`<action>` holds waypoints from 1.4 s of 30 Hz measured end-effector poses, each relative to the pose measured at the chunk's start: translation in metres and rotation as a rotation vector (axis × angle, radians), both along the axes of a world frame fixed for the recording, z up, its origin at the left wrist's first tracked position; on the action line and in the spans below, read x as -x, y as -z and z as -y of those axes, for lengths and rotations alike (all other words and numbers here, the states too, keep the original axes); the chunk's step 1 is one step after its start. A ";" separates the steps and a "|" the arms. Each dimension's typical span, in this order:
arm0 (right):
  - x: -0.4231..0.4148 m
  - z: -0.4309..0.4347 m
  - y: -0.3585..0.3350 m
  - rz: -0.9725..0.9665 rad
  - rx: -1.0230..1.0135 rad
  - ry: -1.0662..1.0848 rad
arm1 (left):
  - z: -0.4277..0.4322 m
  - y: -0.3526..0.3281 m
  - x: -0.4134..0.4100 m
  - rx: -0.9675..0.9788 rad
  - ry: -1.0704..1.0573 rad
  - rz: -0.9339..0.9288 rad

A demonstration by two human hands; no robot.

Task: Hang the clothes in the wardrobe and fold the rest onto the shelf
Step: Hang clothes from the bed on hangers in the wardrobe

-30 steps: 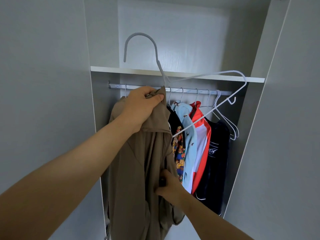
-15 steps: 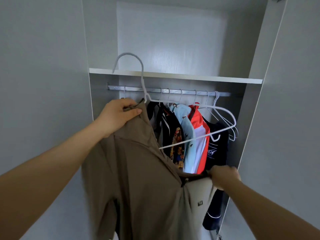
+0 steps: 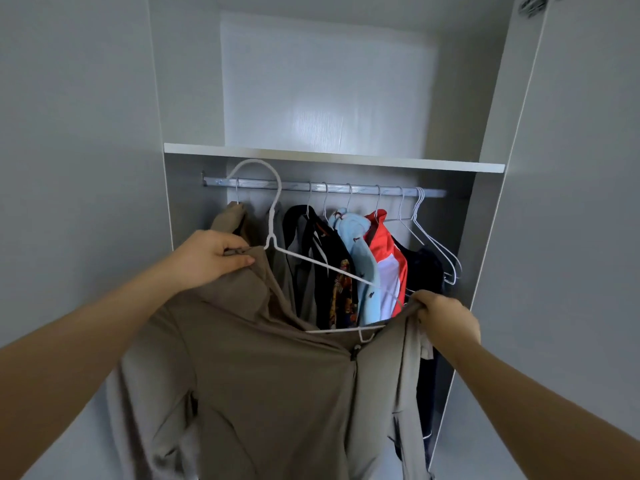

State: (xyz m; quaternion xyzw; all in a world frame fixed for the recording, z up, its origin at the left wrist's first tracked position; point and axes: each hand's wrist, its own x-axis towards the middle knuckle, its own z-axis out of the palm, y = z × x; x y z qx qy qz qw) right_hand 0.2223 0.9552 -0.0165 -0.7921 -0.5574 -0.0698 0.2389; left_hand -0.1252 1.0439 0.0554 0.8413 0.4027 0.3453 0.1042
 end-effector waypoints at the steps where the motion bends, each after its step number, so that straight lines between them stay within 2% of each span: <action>1: -0.002 0.000 0.001 -0.098 -0.027 -0.023 | 0.000 0.002 0.000 0.028 0.021 0.028; 5: -0.005 -0.002 0.002 -0.353 -0.254 -0.111 | 0.000 0.006 -0.001 0.152 0.078 0.100; 9: 0.010 -0.004 -0.011 -0.498 -0.361 -0.287 | 0.004 0.011 -0.012 0.248 0.131 -0.039; 11: 0.022 -0.005 -0.017 -0.524 -0.380 -0.386 | 0.002 0.016 -0.021 0.236 0.107 -0.087; 13: 0.036 -0.006 -0.019 -0.495 -0.419 -0.488 | -0.003 0.025 -0.030 0.188 0.028 -0.136; 15: 0.047 -0.007 -0.022 -0.488 -0.485 -0.548 | -0.009 0.033 -0.037 0.166 -0.059 -0.274; 18: 0.041 -0.001 -0.034 -0.578 -0.564 -0.489 | -0.013 0.034 -0.036 0.167 -0.198 -0.456; 22: 0.019 0.010 -0.036 -0.609 -0.587 -0.365 | -0.010 0.010 -0.029 -0.033 -0.418 -0.321; 23: 0.020 0.011 -0.033 -0.608 -0.583 -0.372 | -0.008 0.004 -0.031 -0.049 -0.393 -0.265; 25: 0.030 0.007 -0.030 -0.584 -0.552 -0.402 | 0.000 -0.003 -0.042 -0.006 -0.191 -0.211; 28: 0.054 -0.001 -0.034 -0.495 -0.546 -0.453 | 0.017 0.006 -0.070 0.030 0.037 -0.298; 30: 0.071 0.001 -0.037 -0.426 -0.527 -0.572 | 0.018 0.015 -0.083 0.008 0.050 -0.310; 33: 0.077 0.004 -0.030 -0.242 -0.406 -0.746 | 0.015 0.015 -0.081 0.067 -0.005 -0.075; 35: 0.065 0.005 -0.025 -0.169 -0.378 -0.563 | 0.013 0.011 -0.072 0.120 -0.012 0.084; 37: 0.048 0.005 -0.024 -0.177 -0.316 -0.177 | 0.014 0.004 -0.062 0.131 0.004 0.160; 38: 0.041 0.006 -0.025 -0.179 -0.207 -0.037 | 0.015 0.000 -0.059 0.130 0.021 0.181; 40: 0.031 0.004 -0.030 -0.189 0.032 0.008 | 0.015 -0.007 -0.056 0.121 0.054 0.193; 42: 0.031 0.001 -0.037 -0.223 0.111 -0.151 | 0.016 -0.012 -0.056 0.137 0.097 0.163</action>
